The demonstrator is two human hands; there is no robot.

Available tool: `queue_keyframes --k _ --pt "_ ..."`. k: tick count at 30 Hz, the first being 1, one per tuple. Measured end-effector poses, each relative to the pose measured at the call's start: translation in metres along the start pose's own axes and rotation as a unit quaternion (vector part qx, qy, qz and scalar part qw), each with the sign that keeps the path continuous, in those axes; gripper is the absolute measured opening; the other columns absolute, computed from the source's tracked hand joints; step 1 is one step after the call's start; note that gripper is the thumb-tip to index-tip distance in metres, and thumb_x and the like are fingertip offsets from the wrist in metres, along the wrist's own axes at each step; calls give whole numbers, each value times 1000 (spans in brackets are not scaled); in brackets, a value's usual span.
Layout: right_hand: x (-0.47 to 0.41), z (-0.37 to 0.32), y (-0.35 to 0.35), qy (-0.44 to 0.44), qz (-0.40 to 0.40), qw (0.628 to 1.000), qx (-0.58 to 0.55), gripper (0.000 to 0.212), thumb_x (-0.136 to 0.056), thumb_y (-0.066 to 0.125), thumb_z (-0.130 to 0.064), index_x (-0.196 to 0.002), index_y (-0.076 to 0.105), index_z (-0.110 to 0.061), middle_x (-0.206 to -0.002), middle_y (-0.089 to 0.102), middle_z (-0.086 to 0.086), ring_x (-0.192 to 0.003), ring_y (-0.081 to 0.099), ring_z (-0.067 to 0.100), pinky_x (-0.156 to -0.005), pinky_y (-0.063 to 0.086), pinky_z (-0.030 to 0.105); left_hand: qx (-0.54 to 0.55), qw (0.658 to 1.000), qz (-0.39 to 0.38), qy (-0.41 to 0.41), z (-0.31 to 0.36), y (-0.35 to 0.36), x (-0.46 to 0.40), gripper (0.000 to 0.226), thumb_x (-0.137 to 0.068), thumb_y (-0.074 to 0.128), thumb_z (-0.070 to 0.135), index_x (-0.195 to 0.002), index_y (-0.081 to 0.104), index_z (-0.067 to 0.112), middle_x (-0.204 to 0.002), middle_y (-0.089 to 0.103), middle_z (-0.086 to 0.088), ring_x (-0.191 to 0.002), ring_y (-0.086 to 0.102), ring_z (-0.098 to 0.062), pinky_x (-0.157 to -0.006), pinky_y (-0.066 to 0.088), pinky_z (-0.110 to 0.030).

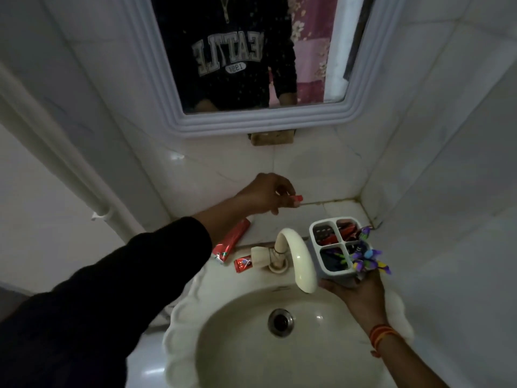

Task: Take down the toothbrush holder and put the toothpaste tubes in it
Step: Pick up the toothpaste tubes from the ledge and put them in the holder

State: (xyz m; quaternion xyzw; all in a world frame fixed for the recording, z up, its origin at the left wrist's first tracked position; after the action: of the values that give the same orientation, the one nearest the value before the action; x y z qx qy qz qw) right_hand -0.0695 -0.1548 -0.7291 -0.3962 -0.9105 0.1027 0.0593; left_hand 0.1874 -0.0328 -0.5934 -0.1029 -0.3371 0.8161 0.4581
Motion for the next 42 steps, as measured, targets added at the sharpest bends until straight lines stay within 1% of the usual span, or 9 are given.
queue_keyframes --k 6,12,15,20,25,30,34,37,42 --pt "7 0 1 46 -2 999 13 77 -43 104 -33 -107 65 -15 -106 75 7 -105 71 28 -91 58 52 -337 921 -183 64 104 32 4 45 -77 78 19 -121 71 24 -109 73 7 -95 67 -13 -86 56 -31" --pt "6 -11 1 27 -22 999 23 75 -48 101 -15 -112 62 -8 -105 71 6 -101 70 20 -91 59 42 -481 843 -239 30 128 111 0 47 -54 93 51 -81 78 15 -64 76 7 -63 71 -2 -60 51 -20" --pt "2 -4 4 8 -30 999 -17 79 -46 96 13 -115 63 -4 -108 71 7 -99 69 -9 -84 58 16 -492 831 -258 26 112 143 4 40 -62 87 50 -73 73 15 -58 71 7 -58 66 -7 -62 48 -23" --pt "4 -5 3 30 -52 997 -51 91 -37 104 -25 -118 63 -16 -113 72 4 -105 71 17 -87 61 49 -309 932 -185 -41 117 101 13 17 -83 71 25 -77 75 10 -64 75 0 -61 74 -17 -65 61 -28" --pt "1 -1 1 20 -37 999 -17 109 -30 95 -65 -123 65 -16 -116 74 0 -114 69 14 -95 59 46 -297 954 -18 -44 80 5 28 14 -83 68 15 -77 77 5 -67 75 -2 -61 74 -14 -76 62 -32" --pt "1 -2 1 2 -34 999 20 107 -31 93 -67 -121 67 -17 -115 75 3 -114 69 20 -97 57 47 -321 922 -7 -218 -29 -19 82 22 -88 65 24 -100 72 8 -87 68 -7 -84 71 -27 -75 58 -31" --pt "3 -10 0 1 -27 998 54 90 -41 103 -32 -121 67 -11 -116 74 5 -114 68 21 -99 56 42 -281 930 -73 -226 -85 23 113 47 -83 73 14 -129 64 9 -98 78 -13 -83 78 -26 -80 63 -38" --pt "2 -12 0 -9 -17 999 50 78 -48 101 -5 -116 66 -15 -111 74 4 -113 68 23 -100 55 42 -275 928 -60 -243 -110 40 120 31 -81 77 22 -111 75 17 -97 77 -6 -67 77 -17 -72 65 -34" --pt "4 -9 2 14 -31 999 22 82 -40 105 -25 -113 68 -29 -113 75 3 -114 69 23 -98 56 53 -295 932 -18 -211 -99 51 116 25 -86 72 24 -110 73 19 -102 75 -4 -86 74 -23 -78 61 -33"
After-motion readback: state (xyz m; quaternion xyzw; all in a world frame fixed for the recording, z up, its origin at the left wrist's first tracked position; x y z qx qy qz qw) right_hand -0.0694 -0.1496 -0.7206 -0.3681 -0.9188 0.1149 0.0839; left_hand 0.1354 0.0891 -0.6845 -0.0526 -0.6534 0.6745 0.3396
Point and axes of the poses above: each hand's wrist, its own x-axis away from the middle knuckle, its own y-axis out of the palm, z = x × y, the point moved 9 cm from there along -x, towards the middle knuckle
